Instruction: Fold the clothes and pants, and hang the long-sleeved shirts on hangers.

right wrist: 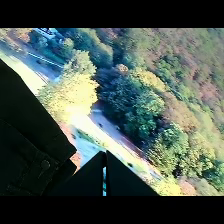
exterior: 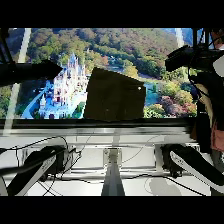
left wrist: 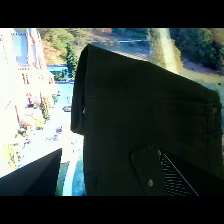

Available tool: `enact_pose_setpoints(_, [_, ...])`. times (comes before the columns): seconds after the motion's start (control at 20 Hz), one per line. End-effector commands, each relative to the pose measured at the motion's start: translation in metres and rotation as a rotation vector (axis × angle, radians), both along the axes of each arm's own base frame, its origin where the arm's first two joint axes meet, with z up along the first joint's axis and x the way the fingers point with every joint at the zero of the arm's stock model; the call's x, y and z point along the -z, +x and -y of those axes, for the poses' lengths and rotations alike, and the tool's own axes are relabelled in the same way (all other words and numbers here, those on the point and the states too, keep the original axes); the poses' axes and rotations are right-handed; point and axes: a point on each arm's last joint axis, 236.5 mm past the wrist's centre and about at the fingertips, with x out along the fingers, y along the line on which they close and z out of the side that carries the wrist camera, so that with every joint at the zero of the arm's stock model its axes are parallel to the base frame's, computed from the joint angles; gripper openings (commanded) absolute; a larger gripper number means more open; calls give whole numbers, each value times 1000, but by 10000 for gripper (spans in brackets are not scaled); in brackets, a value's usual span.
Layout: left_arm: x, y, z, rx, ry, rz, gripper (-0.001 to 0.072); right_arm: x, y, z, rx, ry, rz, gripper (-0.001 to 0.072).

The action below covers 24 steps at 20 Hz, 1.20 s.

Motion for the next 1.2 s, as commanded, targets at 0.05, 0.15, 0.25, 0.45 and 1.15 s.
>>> enact_pose_setpoints(0.05, [0,0,0,-1,0,0,713,0,0,-1,-1,0,-1,43])
enact_pose_setpoints(0.15, [0,0,0,-1,0,0,712,0,0,-1,-1,0,-1,44])
enact_pose_setpoints(0.25, [0,0,0,-1,0,0,712,0,0,-1,-1,0,-1,44])
enact_pose_setpoints(0.45, [0,0,0,-1,0,0,712,0,0,-1,-1,0,-1,44])
enact_pose_setpoints(1.15, [-17,18,-1,-46,-40,85,712,5,-12,-21,-35,93,-63,43])
